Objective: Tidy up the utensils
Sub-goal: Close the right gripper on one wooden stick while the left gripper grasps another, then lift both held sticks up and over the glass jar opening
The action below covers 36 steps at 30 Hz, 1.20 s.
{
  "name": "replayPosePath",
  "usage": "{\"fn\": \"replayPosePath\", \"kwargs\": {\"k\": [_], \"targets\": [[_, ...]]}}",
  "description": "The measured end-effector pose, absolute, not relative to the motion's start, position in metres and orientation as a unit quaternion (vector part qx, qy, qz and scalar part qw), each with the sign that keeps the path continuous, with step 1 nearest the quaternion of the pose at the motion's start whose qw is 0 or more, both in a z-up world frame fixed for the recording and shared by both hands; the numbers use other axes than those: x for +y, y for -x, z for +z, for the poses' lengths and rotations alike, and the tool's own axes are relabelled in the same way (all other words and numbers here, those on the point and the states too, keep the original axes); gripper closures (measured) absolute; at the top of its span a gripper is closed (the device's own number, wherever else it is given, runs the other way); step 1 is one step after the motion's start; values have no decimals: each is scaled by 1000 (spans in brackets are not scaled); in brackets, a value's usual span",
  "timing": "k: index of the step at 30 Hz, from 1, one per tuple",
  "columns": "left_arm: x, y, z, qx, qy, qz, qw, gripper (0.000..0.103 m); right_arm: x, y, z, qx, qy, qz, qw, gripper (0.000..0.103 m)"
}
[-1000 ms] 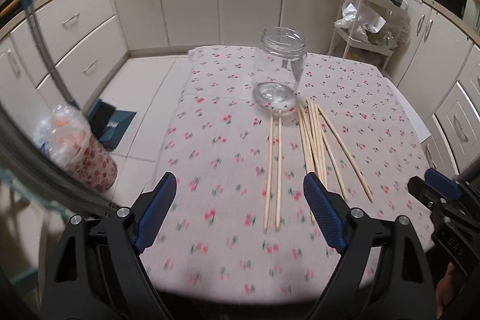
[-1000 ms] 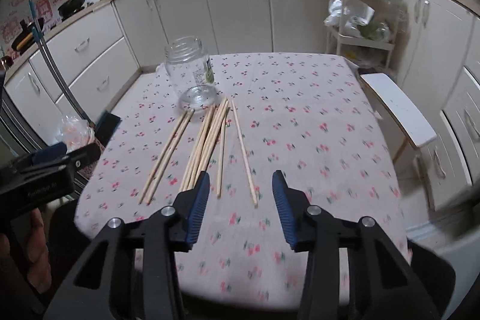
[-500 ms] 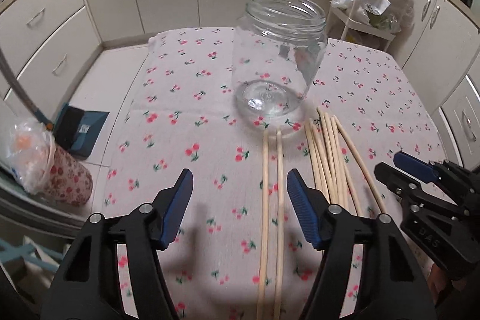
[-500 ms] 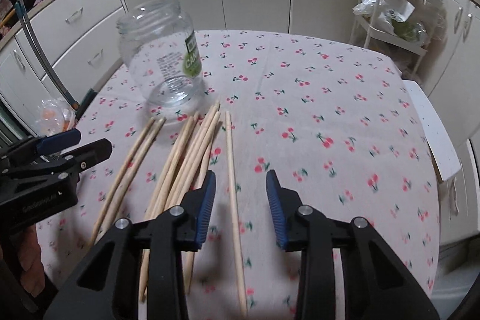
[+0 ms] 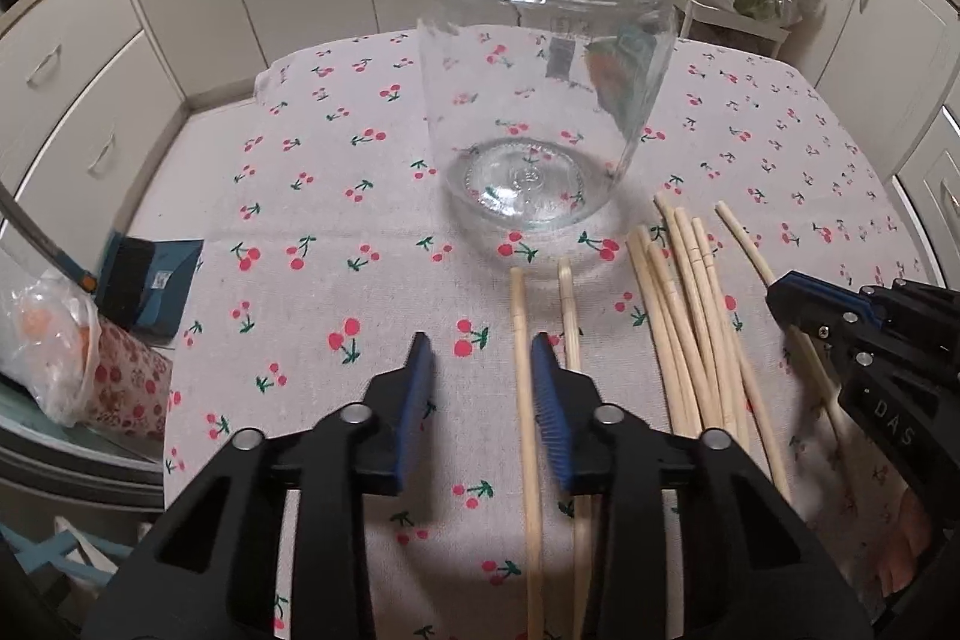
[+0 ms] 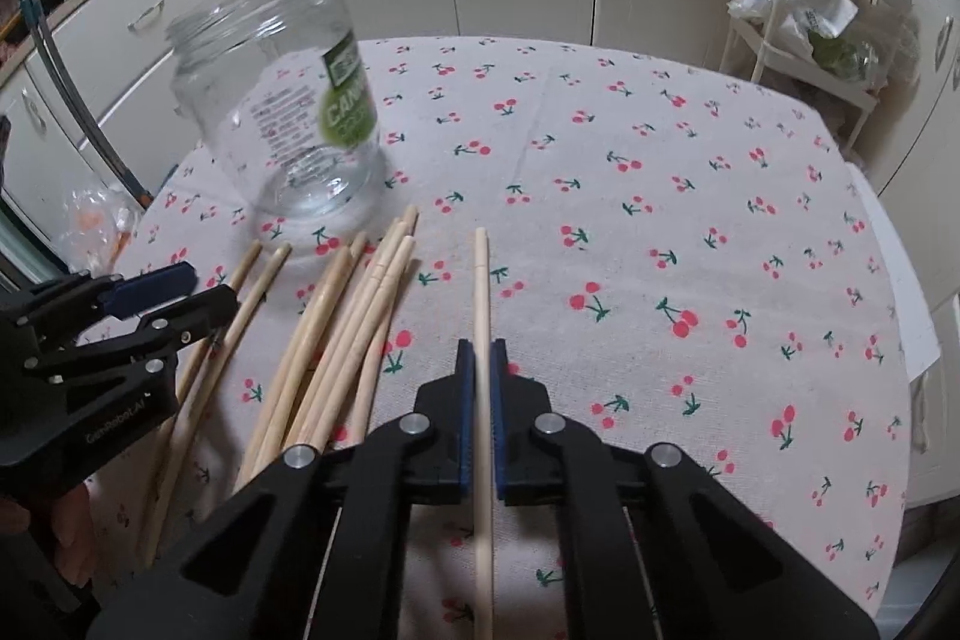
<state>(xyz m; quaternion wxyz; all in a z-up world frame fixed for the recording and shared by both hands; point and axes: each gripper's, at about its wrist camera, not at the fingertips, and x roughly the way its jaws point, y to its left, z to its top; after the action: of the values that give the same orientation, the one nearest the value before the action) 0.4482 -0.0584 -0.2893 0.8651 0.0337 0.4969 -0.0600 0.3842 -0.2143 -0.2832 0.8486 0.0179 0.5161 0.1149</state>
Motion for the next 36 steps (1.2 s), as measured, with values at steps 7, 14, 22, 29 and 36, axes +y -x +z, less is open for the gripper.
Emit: {"fn": "replayPosePath", "kwargs": {"k": [7, 14, 22, 29, 36], "targets": [[-65, -457, -289, 495, -45, -59, 866, 73, -199, -393, -284, 519, -2, 120, 846, 97], [-77, -458, -288, 492, -53, -83, 865, 98, -193, -402, -287, 514, 10, 131, 847, 97], [-52, -444, -265, 490, 28, -130, 862, 98, -219, -379, -272, 487, -115, 142, 854, 97], [-32, -426, -201, 427, 71, -155, 888, 98, -231, -368, -233, 423, -188, 157, 872, 97], [-20, -427, -126, 324, 104, -162, 926, 98, -235, -369, -183, 335, -213, 158, 904, 97]]}}
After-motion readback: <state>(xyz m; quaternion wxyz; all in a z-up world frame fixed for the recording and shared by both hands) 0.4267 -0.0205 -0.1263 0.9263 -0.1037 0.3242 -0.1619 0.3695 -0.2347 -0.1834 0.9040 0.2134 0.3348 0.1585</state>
